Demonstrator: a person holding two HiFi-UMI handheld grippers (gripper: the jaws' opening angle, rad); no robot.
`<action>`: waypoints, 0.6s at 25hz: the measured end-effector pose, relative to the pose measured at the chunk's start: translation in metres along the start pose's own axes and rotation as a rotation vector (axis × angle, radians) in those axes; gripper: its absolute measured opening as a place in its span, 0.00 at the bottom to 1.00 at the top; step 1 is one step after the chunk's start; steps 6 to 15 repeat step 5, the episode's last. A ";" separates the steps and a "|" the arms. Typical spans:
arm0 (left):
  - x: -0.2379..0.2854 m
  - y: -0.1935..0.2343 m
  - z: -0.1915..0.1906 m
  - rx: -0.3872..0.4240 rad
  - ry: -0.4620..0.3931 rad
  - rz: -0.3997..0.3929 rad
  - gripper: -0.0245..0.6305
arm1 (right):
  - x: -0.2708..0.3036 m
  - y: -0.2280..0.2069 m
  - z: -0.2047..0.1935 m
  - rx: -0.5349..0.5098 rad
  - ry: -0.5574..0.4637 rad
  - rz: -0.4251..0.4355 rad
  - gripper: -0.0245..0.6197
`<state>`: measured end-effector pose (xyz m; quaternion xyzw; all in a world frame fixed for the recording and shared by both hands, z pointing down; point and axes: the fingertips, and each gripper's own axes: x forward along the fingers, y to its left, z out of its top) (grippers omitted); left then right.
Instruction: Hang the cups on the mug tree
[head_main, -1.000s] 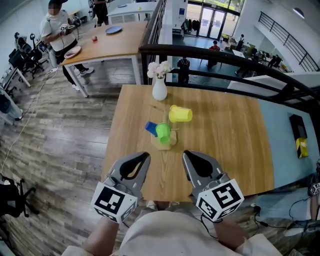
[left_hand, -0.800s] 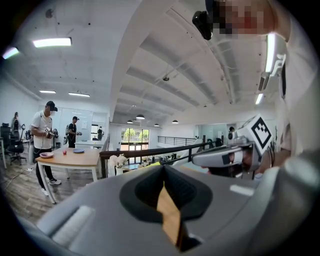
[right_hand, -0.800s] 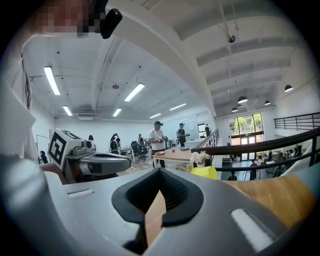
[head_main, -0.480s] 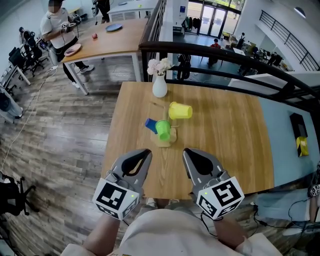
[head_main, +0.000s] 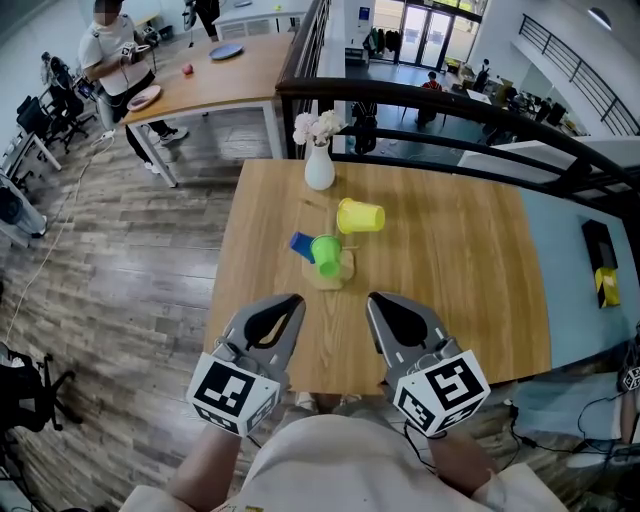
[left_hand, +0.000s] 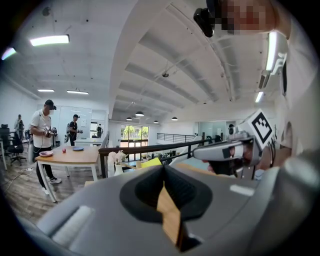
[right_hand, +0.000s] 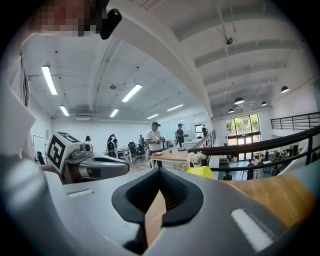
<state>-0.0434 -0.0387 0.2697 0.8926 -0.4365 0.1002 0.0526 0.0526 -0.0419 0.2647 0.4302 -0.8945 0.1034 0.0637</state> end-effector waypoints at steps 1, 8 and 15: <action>0.001 -0.001 0.000 0.001 0.000 -0.001 0.04 | 0.000 -0.001 0.000 0.000 0.000 0.001 0.04; 0.003 -0.002 0.003 0.005 -0.001 -0.004 0.04 | 0.000 -0.003 0.000 -0.004 0.001 -0.003 0.04; 0.003 -0.002 0.003 0.005 -0.001 -0.004 0.04 | 0.000 -0.003 0.000 -0.004 0.001 -0.003 0.04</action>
